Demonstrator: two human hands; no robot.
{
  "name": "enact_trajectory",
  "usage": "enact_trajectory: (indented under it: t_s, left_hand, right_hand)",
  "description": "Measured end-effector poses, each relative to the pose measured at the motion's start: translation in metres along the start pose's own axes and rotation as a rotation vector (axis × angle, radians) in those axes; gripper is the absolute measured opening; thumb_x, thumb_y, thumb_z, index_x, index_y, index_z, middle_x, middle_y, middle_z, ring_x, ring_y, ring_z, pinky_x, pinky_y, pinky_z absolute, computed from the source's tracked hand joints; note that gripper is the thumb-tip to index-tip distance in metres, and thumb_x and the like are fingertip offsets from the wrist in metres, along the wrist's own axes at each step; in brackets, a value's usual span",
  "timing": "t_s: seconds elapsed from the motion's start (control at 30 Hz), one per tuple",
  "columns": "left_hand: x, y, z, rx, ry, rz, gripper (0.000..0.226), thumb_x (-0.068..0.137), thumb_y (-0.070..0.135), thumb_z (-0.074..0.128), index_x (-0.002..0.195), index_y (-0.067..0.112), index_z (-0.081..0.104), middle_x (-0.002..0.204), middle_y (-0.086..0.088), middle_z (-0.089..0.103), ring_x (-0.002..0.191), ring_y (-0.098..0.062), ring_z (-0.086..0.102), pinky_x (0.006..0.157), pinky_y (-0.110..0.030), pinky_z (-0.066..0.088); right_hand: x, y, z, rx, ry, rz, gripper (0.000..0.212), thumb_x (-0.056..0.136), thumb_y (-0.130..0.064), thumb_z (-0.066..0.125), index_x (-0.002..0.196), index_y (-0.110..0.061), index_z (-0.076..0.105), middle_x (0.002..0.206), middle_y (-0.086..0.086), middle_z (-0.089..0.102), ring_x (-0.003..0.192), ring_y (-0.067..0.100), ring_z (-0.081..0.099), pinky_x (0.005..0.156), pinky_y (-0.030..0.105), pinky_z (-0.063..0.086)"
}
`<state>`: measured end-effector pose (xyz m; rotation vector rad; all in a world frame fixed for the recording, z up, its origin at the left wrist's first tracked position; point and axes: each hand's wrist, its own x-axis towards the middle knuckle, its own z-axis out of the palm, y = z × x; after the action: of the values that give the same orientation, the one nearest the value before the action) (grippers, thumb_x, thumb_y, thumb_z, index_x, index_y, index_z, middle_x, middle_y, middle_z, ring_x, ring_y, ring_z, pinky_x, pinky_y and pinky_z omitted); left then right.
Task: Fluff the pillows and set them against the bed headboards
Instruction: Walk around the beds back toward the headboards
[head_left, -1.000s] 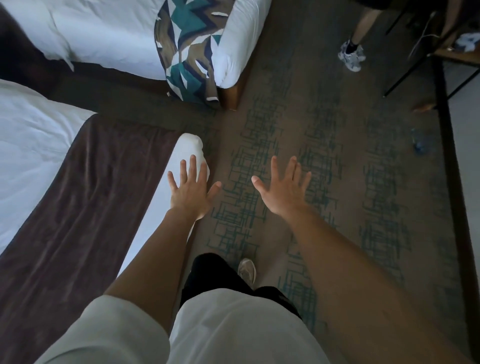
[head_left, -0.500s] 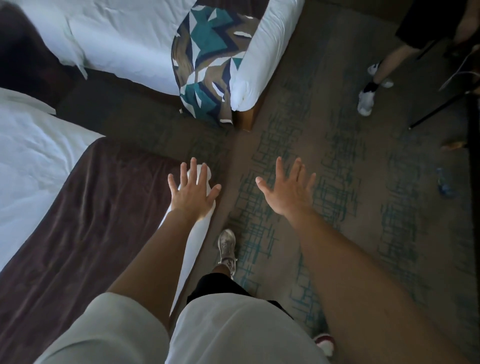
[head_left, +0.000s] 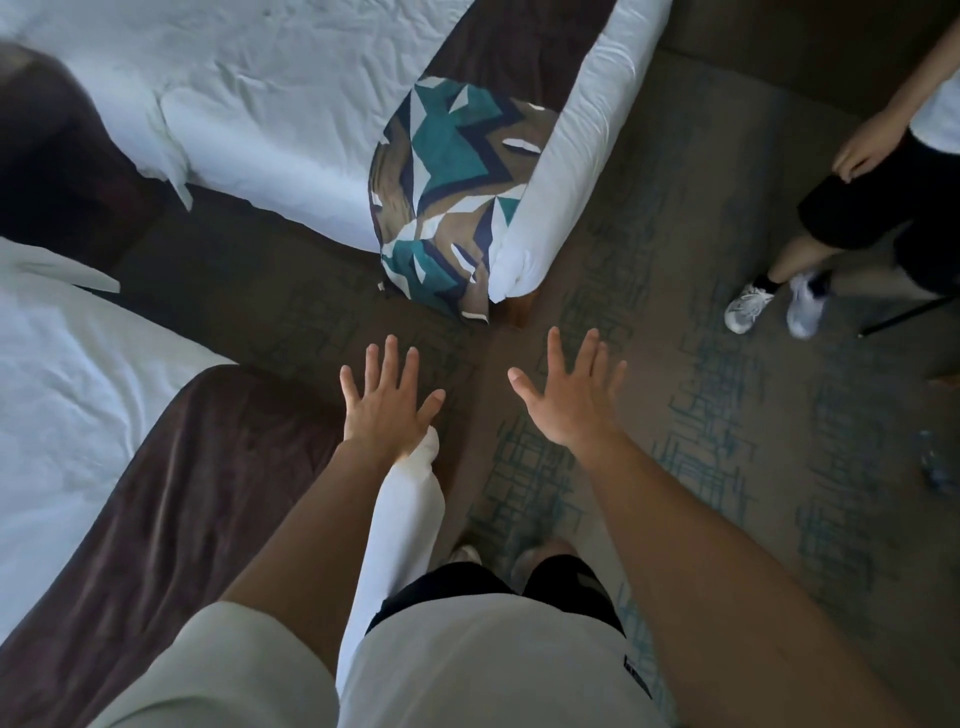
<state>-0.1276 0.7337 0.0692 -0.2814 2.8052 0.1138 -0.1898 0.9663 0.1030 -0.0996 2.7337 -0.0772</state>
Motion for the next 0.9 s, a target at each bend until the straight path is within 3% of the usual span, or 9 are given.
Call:
enact_trajectory:
  t_s: [0.33,0.73,0.9]
  left_hand:
    - [0.115,-0.016,-0.036,-0.064,0.024,-0.160,0.086,0.090,0.072,0.000,0.161,0.023,-0.001,0.169,-0.007,-0.014,0.155,-0.033,-0.011,0.122,-0.064,0.001]
    - [0.229,-0.035,-0.098,-0.206,0.105,-0.528,0.076,0.100,0.066,0.013,0.162,0.023,0.002,0.169,-0.006,-0.013,0.156,-0.032,-0.011,0.123,-0.062,0.001]
    - [0.241,-0.064,-0.114,-0.247,0.130,-0.653,0.076,0.101,0.066,0.015,0.162,0.023,0.001,0.169,-0.007,-0.016,0.155,-0.030,-0.014,0.121,-0.061,-0.005]
  right_hand:
    - [0.148,-0.037,-0.035,-0.092,-0.004,-0.153,0.098,0.080,-0.086,0.000,0.161,-0.032,-0.009,0.167,0.021,-0.017,0.155,0.040,-0.011,0.122,0.063,-0.005]
    - [0.332,-0.128,-0.119,-0.147,0.080,-0.486,0.100,0.076,-0.088,0.004,0.160,-0.034,0.000,0.169,0.016,-0.010,0.155,0.042,-0.003,0.122,0.064,0.007]
    - [0.370,-0.188,-0.148,-0.228,0.067,-0.657,0.091,0.085,-0.084,0.010,0.160,-0.034,-0.005,0.168,0.020,-0.011,0.155,0.041,-0.005,0.121,0.065,-0.002]
